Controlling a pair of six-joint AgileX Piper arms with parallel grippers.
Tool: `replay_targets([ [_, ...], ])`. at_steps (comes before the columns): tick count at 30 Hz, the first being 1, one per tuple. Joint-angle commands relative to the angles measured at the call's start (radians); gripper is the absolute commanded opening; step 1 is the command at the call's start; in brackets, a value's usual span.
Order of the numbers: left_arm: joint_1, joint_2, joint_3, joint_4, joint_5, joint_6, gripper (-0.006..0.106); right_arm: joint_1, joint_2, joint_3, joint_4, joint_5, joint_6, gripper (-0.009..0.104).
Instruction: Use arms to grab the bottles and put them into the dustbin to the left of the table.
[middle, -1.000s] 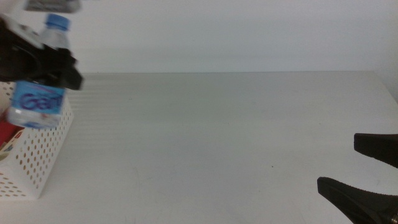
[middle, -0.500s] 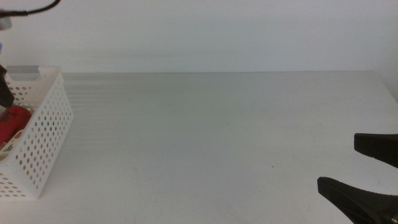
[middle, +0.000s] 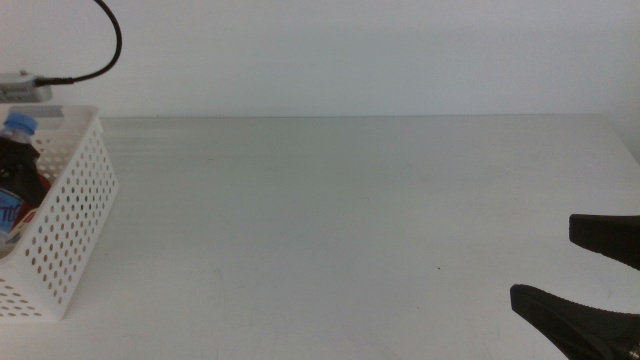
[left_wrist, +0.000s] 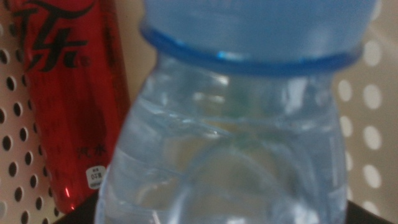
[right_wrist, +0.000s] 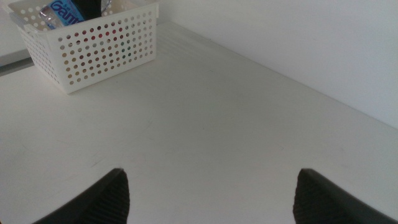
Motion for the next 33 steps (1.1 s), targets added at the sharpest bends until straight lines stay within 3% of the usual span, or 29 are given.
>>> replay_targets([
  [1, 0.002, -0.053, -0.040, -0.018, -0.011, 0.035, -0.001, -0.005, 0.001, -0.027, -0.006, -0.075, -0.007, 0.071],
  [7, 0.002, -0.050, -0.040, -0.033, -0.050, 0.071, 0.021, -0.005, 0.001, -0.027, -0.006, -0.075, -0.007, 0.071],
  [16, 0.002, -0.036, -0.039, -0.041, -0.058, 0.064, 0.088, -0.005, 0.001, -0.027, -0.006, -0.075, -0.007, 0.071],
  [27, 0.000, -0.048, -0.039, -0.076, 0.040, -0.005, 0.090, -0.005, 0.001, -0.027, -0.006, -0.075, -0.007, 0.071],
  [33, -0.002, -0.128, -0.004, -0.182, 0.026, 0.001, 0.090, -0.005, 0.001, -0.027, -0.006, -0.075, -0.007, 0.071],
])
